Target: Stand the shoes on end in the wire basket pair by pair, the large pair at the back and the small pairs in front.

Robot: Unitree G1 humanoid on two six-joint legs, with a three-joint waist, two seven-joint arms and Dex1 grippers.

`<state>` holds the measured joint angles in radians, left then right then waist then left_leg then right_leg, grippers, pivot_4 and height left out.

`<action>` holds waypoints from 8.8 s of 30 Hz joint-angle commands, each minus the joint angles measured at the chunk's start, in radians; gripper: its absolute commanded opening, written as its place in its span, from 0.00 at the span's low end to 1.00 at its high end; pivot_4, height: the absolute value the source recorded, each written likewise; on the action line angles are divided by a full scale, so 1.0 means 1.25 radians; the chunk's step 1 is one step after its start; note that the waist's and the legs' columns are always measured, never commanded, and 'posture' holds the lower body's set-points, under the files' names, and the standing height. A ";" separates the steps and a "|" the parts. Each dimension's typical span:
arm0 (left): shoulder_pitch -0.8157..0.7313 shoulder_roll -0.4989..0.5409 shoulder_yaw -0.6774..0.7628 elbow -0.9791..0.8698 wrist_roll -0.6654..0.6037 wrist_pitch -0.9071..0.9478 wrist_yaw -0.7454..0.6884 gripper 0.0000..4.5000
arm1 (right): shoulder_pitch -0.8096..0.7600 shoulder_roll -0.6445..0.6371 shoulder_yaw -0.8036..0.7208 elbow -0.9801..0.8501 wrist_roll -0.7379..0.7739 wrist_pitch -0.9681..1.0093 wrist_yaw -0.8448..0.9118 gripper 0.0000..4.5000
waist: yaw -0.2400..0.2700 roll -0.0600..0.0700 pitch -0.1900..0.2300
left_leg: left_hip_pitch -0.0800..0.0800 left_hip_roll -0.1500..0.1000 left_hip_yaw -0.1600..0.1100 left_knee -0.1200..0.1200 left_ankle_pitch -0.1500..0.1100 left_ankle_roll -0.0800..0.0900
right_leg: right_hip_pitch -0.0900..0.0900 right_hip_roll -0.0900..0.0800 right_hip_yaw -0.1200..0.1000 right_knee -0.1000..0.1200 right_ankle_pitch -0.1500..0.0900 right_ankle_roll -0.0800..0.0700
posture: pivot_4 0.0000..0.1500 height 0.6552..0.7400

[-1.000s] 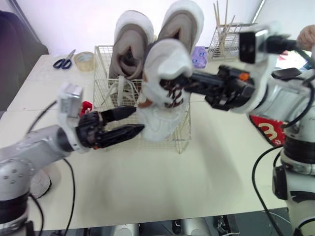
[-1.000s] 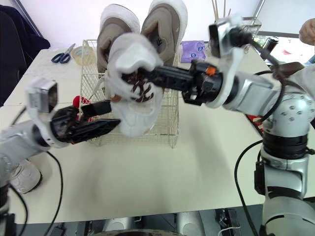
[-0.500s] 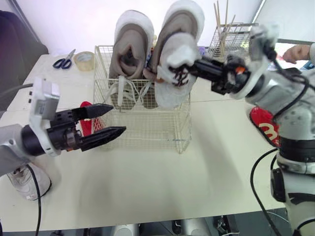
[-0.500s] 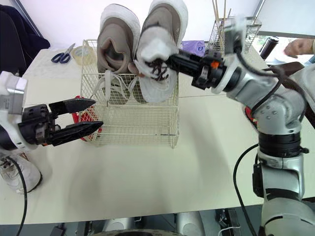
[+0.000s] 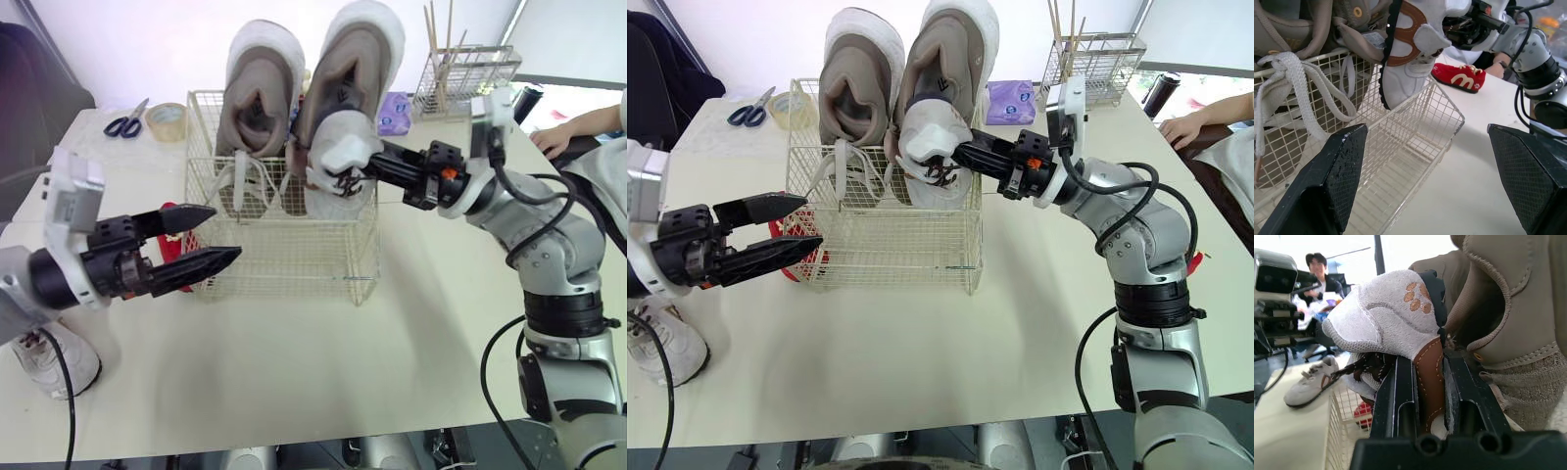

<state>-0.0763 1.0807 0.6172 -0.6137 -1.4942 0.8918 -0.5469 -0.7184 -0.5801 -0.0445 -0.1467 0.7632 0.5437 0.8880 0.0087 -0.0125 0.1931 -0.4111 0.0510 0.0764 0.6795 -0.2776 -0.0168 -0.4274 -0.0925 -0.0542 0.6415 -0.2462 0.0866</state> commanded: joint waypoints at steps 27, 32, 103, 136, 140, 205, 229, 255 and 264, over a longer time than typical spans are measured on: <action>-0.019 -0.031 -0.033 0.037 0.062 -0.020 -0.046 0.91 | 0.034 -0.038 -0.057 -0.075 -0.001 0.081 0.011 0.66 | 0.001 0.000 0.000 | 0.000 0.000 0.000 0.000 0.000 0.000 | 0.000 0.000 0.000 0.000 0.000 -0.001 | 1.00 1.00; -0.035 -0.040 -0.055 0.051 0.083 -0.022 -0.059 0.91 | 0.059 -0.070 -0.056 -0.122 -0.005 0.105 0.014 0.66 | 0.002 0.000 0.000 | 0.000 0.000 0.000 0.000 0.000 0.000 | 0.000 0.000 0.000 0.000 -0.001 -0.001 | 1.00 1.00; 0.495 -0.169 0.379 0.733 0.563 -0.012 -0.377 1.00 | -0.275 -0.232 0.131 -0.065 0.083 0.312 0.487 0.98 | -0.041 -0.009 -0.006 | -0.006 0.001 0.004 -0.013 0.000 -0.001 | -0.013 -0.012 -0.003 -0.007 0.002 -0.005 | 1.00 1.00; 0.225 -0.180 0.182 0.901 0.637 -0.029 -0.327 0.00 | -0.267 -0.317 0.078 -0.111 0.122 0.363 0.488 1.00 | 0.006 0.021 -0.017 | 0.002 -0.003 0.005 -0.011 0.001 -0.001 | -0.003 -0.020 -0.026 -0.005 0.004 -0.004 | 1.00 1.00; 0.279 -0.174 0.293 0.816 0.593 -0.025 -0.313 0.00 | -0.283 -0.327 0.059 -0.077 0.107 0.350 0.485 1.00 | -0.002 0.015 -0.017 | 0.002 -0.002 0.004 -0.011 0.000 -0.001 | -0.003 -0.020 -0.026 -0.005 0.004 -0.004 | 1.00 1.00; -0.191 -0.481 -0.422 0.317 0.979 -0.816 -0.031 0.00 | -0.121 -0.372 -0.162 -0.166 0.240 0.577 0.050 1.00 | 0.007 -0.004 -0.018 | 0.002 -0.002 0.006 -0.007 0.000 0.001 | 0.002 -0.016 -0.026 -0.008 0.008 0.001 | 1.00 1.00; -0.106 -0.543 -0.437 0.280 1.030 -0.806 0.036 0.00 | -0.117 -0.376 -0.148 -0.170 0.275 0.566 0.008 1.00 | 0.004 -0.002 -0.018 | -0.002 -0.001 0.005 0.002 -0.003 0.007 | 0.003 -0.017 -0.027 -0.008 0.009 0.003 | 1.00 1.00; -0.003 -0.398 -0.295 0.117 0.816 -0.564 -0.042 0.83 | -0.070 -0.381 -0.134 -0.144 0.230 0.495 0.041 1.00 | 0.003 -0.001 -0.018 | -0.002 -0.001 0.004 0.002 -0.004 0.007 | 0.002 -0.017 -0.027 -0.009 0.009 0.003 | 1.00 1.00; 0.012 -0.309 -0.117 0.104 0.562 -0.375 -0.056 0.83 | -0.066 -0.376 -0.123 -0.140 0.215 0.480 0.052 1.00 | 0.002 -0.001 -0.017 | -0.002 -0.001 0.004 0.002 -0.004 0.007 | 0.001 -0.017 -0.027 -0.009 0.009 0.003 | 1.00 1.00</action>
<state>-0.0497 0.6570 0.3709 -0.4453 -0.6546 0.3460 -0.6272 -0.7954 -1.0411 -0.1825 -0.3186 1.0355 1.1645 0.9463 0.0111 -0.0133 0.1716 -0.4139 0.0501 0.0814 0.6815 -0.2825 -0.0078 -0.4261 -0.1134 -0.0874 0.6307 -0.2354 0.0906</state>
